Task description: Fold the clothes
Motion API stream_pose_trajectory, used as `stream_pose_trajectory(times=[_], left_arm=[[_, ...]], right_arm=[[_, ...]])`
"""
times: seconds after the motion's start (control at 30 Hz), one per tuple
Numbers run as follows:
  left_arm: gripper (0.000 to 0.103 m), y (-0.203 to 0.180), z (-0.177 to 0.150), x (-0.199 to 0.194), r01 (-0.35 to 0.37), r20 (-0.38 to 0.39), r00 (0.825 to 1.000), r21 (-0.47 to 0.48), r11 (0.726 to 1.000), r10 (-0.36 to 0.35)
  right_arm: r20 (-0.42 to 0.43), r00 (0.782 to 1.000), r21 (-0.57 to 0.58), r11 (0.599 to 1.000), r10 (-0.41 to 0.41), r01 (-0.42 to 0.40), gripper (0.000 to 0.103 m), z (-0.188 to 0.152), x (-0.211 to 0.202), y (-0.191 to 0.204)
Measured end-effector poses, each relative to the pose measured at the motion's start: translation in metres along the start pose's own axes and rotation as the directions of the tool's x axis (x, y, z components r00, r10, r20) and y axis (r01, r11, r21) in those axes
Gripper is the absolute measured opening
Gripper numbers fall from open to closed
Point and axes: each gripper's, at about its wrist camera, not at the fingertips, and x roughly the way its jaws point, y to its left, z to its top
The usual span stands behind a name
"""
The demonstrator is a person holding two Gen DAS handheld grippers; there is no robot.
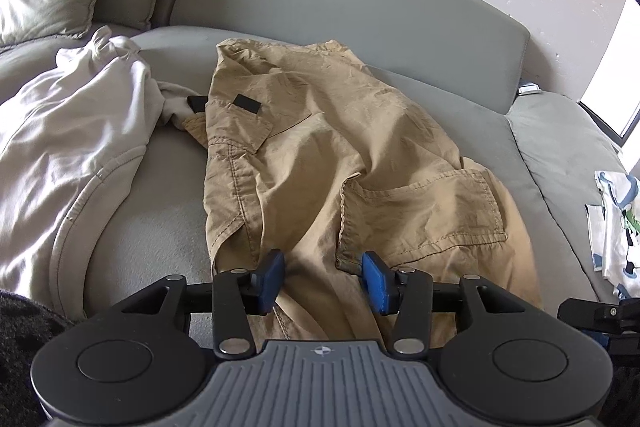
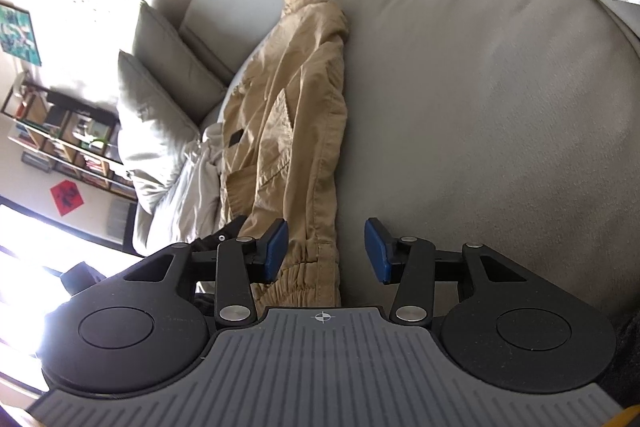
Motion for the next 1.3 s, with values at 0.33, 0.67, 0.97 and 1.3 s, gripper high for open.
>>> stream_pose_trajectory(times=[0.33,0.67,0.97,1.3], left_arm=[[0.045,0.002,0.001,-0.014,-0.014,0.096,0.995,-0.019,1.000,0.015],[0.057,0.011,0.006,-0.023,-0.075,0.019,0.997,-0.136,0.988,0.079],[0.075,0.024,0.008,-0.036,-0.061,-0.177,0.984,-0.289,0.956,0.009],[0.078,0.026,-0.022,-0.004,0.057,-0.271,0.945,-0.407,0.912,-0.181]], right_arm=[[-0.035,0.999,-0.022,1.000,0.009,-0.010,0.049,-0.001,0.003,0.003],[-0.038,0.999,-0.021,1.000,0.010,-0.011,0.050,-0.001,0.004,0.003],[-0.079,0.997,-0.055,0.998,0.006,-0.010,0.057,0.002,0.009,0.009],[-0.085,0.996,0.007,0.999,0.038,-0.037,0.057,0.007,0.023,0.007]])
